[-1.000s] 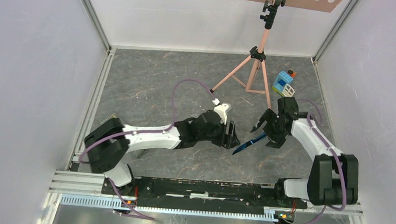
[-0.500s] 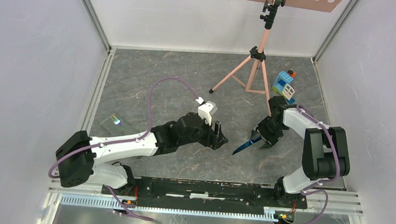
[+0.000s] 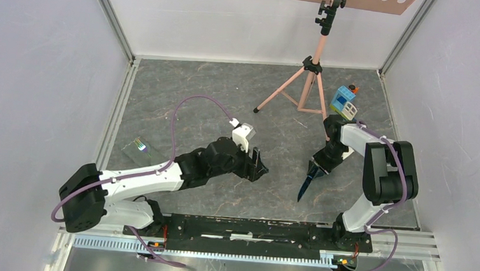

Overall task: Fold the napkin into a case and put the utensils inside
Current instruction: Pick up the knife from the center of the board.

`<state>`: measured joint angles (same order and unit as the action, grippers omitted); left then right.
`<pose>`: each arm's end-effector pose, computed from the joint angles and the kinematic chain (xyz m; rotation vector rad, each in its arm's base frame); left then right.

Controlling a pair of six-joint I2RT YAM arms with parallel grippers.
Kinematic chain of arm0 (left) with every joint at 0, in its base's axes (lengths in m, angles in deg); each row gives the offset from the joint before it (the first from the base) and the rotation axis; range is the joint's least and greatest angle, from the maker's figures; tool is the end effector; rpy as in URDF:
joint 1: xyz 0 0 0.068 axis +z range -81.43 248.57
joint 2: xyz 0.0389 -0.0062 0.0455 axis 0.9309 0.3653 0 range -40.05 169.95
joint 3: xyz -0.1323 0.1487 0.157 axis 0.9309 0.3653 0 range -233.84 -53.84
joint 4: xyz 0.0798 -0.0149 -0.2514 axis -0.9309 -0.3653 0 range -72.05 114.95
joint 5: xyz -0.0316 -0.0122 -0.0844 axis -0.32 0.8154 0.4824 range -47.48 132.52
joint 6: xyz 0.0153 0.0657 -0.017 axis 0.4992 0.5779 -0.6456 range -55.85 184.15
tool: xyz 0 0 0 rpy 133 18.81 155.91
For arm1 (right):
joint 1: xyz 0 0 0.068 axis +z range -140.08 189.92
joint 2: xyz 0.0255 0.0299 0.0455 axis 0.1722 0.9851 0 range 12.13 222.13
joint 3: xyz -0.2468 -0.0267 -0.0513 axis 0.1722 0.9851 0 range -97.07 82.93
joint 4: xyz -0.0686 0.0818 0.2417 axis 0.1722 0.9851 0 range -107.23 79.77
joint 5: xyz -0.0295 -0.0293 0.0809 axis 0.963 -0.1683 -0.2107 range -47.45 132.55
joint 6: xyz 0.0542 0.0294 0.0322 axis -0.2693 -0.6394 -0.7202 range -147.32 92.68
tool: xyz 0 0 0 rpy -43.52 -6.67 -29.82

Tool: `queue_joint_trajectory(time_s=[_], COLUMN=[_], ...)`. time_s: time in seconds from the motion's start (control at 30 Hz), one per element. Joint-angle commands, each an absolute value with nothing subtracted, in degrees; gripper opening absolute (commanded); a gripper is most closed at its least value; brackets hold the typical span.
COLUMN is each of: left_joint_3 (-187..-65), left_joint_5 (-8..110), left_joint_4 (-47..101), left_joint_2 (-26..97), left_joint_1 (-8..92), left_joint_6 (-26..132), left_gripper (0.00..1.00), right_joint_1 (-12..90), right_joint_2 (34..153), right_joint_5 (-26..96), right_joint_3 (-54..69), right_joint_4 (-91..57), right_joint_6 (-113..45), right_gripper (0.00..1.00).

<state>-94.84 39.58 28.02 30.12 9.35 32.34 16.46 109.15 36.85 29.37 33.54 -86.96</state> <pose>0.1562 -0.2564 0.2172 0.4782 2.1064 -0.9221 0.2592 0.0353 0.0987 -1.3569 -2.7034 -0.0652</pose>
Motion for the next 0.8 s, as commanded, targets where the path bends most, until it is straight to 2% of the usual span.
queue_joint_trajectory(time_s=[0.0,0.17,0.53,0.63,0.77], left_joint_3=[-94.5,-95.4,-103.3,-104.6,-108.8], left_joint_5=[39.5,43.6,61.4,62.2,60.1], left_joint_4=[29.3,30.4,46.5,51.3,48.6], left_joint_2=[28.3,31.1,54.0,58.9,63.3], left_joint_1=[10.0,10.1,10.0,9.8,8.9], left_joint_6=[35.0,33.9,22.4,19.5,20.7], left_gripper=[0.76,0.78,0.78,0.77,0.77], right_joint_1=[16.8,16.8,16.8,16.8,16.8], right_joint_2=[111.7,110.0,96.2,93.2,91.0], right_joint_5=[40.7,39.4,31.7,30.8,28.7], right_joint_3=[30.2,32.3,42.5,43.7,44.6], right_joint_4=[29.0,28.0,23.1,22.7,22.7], right_joint_6=[-90.4,-90.3,-90.4,-90.5,-90.0], right_gripper=[0.27,0.00,0.00,0.00,0.00])
